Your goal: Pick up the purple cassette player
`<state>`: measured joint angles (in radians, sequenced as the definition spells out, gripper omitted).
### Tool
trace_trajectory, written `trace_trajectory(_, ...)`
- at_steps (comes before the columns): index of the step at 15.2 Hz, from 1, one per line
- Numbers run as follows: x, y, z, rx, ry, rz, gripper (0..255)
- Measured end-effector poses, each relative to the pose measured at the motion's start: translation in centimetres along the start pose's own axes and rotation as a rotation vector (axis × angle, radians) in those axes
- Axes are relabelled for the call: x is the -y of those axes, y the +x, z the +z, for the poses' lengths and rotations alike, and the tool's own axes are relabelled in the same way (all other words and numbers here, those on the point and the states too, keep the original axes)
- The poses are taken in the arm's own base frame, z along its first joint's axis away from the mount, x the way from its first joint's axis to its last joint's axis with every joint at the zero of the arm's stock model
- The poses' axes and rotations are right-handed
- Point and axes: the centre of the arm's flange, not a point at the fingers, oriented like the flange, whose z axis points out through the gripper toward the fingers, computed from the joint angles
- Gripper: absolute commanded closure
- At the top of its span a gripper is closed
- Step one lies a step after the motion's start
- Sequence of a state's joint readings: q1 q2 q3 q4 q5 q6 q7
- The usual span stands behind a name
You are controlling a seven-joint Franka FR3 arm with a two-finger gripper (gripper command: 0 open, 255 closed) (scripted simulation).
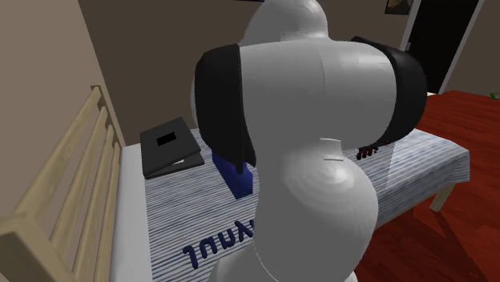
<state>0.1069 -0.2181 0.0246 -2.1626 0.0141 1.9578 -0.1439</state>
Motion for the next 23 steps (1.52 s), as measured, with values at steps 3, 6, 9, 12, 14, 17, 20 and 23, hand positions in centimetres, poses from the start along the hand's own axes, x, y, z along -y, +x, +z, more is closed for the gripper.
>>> trace_trajectory(3, 0.9, 3.5, 1.8, 0.013, -0.001, -0.055, 0)
trace_trajectory(6, 2.5, 6.7, 3.6, 0.027, -0.001, -0.111, 0)
trace_trajectory(9, 4.3, 10.0, 5.3, 0.04, -0.002, -0.166, 0)
trace_trajectory(12, 5.9, 13.0, 7.2, 0.051, -0.002, -0.214, 0)
trace_trajectory(14, 6.2, 13.4, 8.2, 0.053, -0.002, -0.222, 0)
trace_trajectory(17, 6.2, 13.3, 9.6, 0.054, -0.002, -0.225, 0)
trace_trajectory(20, 6.2, 13.3, 11.3, 0.054, -0.002, -0.225, 0)
trace_trajectory(23, 6.2, 13.3, 11.5, 0.053, -0.003, -0.225, 255)
